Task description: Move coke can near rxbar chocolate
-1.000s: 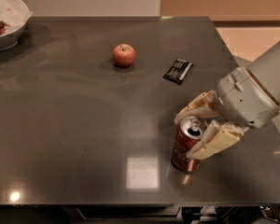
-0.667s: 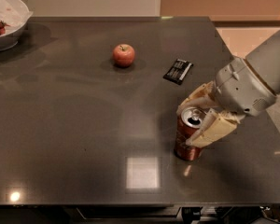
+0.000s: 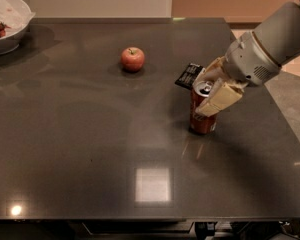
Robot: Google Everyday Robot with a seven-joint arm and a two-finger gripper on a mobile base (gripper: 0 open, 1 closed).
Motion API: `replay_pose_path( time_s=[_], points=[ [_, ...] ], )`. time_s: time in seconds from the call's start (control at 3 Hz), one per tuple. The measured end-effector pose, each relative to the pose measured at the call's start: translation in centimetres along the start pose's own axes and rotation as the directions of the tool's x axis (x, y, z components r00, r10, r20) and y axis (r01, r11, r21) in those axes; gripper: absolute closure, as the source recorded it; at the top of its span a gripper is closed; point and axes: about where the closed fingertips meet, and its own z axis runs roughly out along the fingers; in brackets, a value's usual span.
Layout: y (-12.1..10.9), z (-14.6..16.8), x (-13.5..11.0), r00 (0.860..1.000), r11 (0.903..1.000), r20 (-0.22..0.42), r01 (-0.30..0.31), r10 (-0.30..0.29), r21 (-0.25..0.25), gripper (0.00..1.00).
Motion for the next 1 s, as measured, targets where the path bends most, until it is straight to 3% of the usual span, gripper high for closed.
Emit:
replay_pose_path(
  time_s=[0.33, 0.67, 1.0],
  points=[
    [-4.7, -0.4, 1.1, 0.997, 0.9947, 0.017, -0.075, 0.074, 0.069, 1.00],
    [-9.6, -0.8, 3.2, 0.986, 0.9768, 0.039, -0.165, 0.161, 0.137, 1.00],
    [-14.3, -0.9, 6.0, 0.967, 0.9512, 0.063, -0.253, 0.245, 0.177, 0.86]
  ],
)
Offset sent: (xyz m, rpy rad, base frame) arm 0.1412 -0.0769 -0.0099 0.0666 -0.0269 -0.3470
